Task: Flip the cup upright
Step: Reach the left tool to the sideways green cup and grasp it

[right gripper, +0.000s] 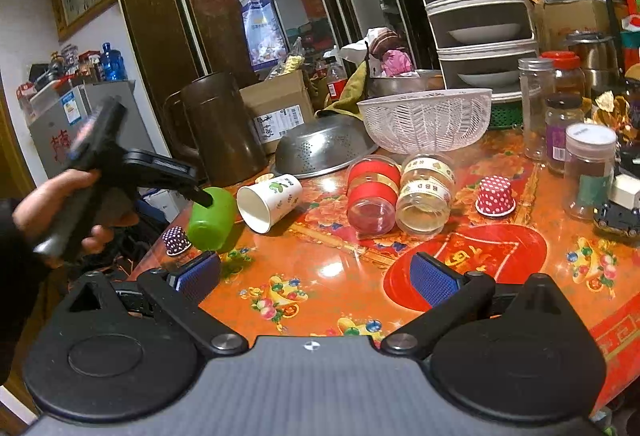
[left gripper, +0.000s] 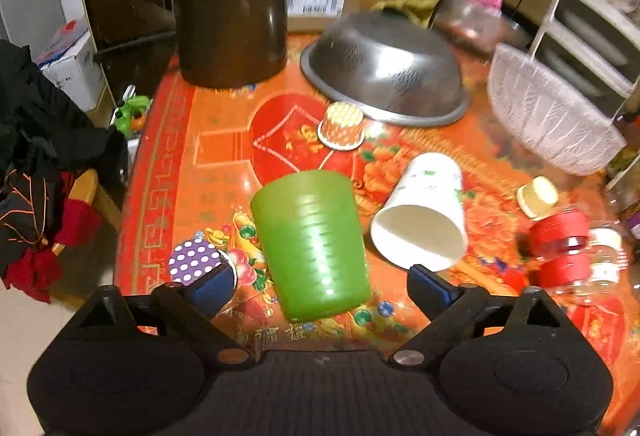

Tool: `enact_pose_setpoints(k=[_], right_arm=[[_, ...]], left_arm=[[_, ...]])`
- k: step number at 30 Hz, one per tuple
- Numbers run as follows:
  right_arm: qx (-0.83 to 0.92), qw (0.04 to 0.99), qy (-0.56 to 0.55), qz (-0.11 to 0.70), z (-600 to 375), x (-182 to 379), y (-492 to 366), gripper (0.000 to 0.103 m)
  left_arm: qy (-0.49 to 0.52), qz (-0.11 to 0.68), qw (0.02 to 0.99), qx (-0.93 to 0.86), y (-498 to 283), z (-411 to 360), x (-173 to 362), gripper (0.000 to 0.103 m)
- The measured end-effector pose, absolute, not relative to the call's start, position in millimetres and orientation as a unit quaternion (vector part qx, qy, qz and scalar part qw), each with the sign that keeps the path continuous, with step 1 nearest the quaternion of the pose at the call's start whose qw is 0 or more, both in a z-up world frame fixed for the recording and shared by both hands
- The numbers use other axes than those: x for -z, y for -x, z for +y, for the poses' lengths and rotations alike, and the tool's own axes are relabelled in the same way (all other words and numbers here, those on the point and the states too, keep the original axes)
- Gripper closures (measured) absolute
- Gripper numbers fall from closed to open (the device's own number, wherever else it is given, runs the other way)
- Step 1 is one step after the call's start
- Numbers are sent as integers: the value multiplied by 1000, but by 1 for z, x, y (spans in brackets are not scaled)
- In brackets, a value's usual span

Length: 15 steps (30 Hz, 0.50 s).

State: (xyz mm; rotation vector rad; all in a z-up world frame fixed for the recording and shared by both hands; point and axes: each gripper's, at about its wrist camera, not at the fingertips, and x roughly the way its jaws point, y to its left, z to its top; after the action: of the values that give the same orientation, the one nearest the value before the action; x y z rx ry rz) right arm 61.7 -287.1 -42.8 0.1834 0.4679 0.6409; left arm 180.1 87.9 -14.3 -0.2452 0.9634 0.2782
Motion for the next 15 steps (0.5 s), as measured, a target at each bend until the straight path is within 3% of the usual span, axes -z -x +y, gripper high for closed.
enact_pose_setpoints(k=[6,12,15], right_arm=[[-310,917,-108,226,-305,46,-65,1],[-309,915,-118,231,-314,51,-69,1],[-311,914,-119,232,-317,53,-69,1]], left_arm=[[132,479,854,-154,-196,90,31,9],[129,490,846,-165,-213,88,42,16],[129,491,844,-173,-215,88,47,27]])
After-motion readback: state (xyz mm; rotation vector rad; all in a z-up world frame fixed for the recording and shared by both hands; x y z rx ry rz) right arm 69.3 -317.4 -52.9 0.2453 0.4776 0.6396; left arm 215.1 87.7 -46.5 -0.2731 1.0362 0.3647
